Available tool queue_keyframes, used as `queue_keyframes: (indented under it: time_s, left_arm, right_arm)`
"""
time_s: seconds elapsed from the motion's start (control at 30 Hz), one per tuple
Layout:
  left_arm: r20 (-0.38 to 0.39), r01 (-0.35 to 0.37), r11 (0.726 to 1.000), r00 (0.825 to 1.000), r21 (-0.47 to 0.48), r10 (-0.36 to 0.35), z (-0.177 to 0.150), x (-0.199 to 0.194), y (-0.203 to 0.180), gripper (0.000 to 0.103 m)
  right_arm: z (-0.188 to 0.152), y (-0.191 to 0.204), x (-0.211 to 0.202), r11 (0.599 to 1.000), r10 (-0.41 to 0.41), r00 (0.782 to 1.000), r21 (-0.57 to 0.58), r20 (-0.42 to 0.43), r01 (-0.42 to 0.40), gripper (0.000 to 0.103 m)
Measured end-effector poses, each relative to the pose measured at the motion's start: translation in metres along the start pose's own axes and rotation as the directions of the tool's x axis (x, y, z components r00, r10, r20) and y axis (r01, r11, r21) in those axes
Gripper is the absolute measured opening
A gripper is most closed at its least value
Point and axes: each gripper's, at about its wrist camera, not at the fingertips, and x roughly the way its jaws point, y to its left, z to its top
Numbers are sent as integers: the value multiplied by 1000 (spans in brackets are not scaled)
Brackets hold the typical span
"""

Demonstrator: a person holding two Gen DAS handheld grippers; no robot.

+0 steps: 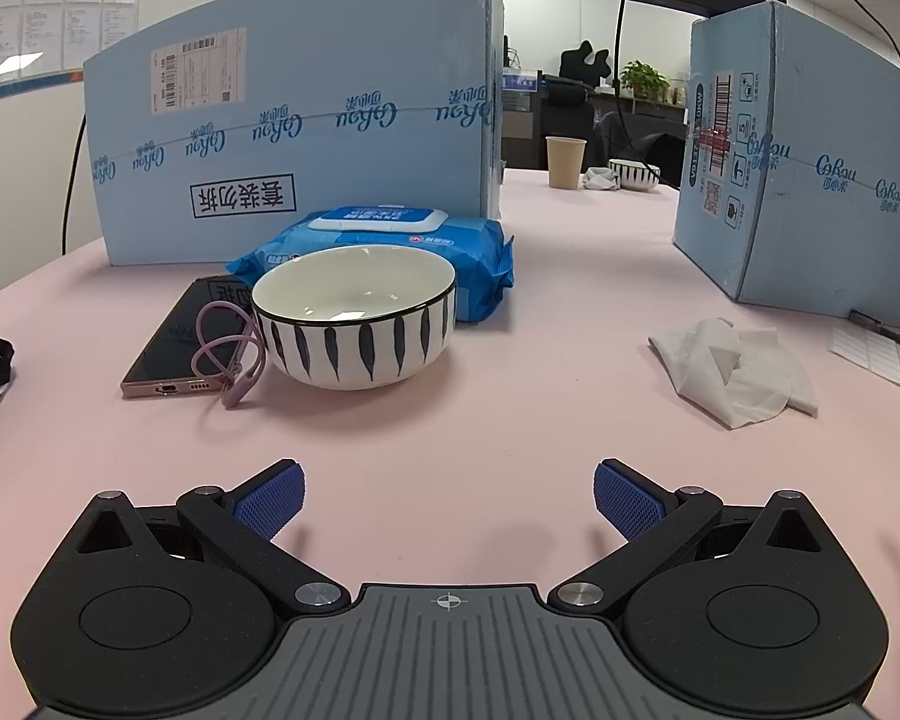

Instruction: Fold clothes

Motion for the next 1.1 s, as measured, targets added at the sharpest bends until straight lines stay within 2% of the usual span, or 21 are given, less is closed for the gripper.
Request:
queue_keyframes:
  time_s: [1.1]
  left_arm:
    - [-24,-13,1000,1000,-9,12,-1,2,1,103]
  right_arm:
    - [0,6,0,1000,2,1000,-29,-4,-2,103]
